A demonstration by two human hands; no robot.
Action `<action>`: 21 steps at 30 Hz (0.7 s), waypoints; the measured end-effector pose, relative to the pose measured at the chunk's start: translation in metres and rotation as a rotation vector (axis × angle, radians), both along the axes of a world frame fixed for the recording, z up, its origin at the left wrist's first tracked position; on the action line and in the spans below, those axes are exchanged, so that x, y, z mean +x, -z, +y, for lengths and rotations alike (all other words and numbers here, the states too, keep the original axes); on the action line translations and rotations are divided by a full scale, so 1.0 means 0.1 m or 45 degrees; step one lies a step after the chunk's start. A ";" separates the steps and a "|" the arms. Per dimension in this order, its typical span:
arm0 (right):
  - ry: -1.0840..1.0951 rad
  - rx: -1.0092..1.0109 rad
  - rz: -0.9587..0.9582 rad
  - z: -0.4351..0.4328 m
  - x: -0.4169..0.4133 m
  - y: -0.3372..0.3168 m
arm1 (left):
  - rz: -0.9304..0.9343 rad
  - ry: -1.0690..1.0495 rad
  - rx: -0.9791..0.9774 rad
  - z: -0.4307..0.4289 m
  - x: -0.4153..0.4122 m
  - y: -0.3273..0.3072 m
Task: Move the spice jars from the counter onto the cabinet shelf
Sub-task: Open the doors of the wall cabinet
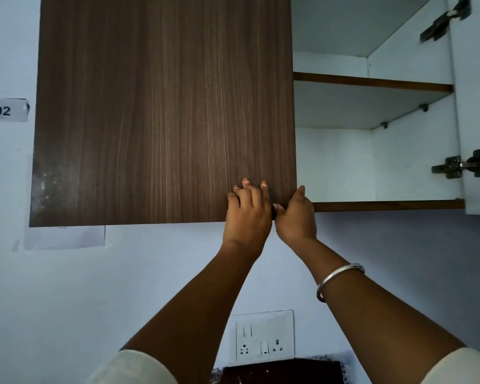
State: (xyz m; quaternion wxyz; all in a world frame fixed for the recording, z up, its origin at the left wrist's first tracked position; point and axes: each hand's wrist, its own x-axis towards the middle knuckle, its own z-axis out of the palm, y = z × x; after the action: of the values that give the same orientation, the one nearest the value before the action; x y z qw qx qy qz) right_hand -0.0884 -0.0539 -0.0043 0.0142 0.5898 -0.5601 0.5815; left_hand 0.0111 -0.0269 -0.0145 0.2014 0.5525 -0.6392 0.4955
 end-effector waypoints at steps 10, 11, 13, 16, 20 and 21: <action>-0.124 0.096 0.069 0.24 -0.14 -0.09 | 0.068 0.012 0.060 0.19 -0.04 -0.05; -0.142 0.095 0.075 0.28 -0.15 -0.08 | 0.077 0.019 0.069 0.22 -0.04 -0.05; -0.152 0.080 0.131 0.38 -0.21 -0.03 | 0.099 0.014 0.101 0.34 -0.07 -0.02; -0.112 0.043 0.245 0.56 -0.31 0.04 | 0.128 -0.021 0.147 0.52 -0.15 0.01; -0.136 -0.029 0.344 0.91 -0.44 0.05 | 0.118 -0.112 0.128 0.81 -0.28 0.04; -0.156 -0.054 0.367 1.00 -0.45 0.05 | 0.130 -0.124 0.105 0.88 -0.31 0.05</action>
State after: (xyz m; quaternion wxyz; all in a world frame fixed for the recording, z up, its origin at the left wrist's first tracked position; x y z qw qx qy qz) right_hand -0.1337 0.0460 -0.0096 0.0714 0.6997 -0.5029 0.5024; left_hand -0.0203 0.0609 -0.0194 0.1864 0.6154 -0.6202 0.4493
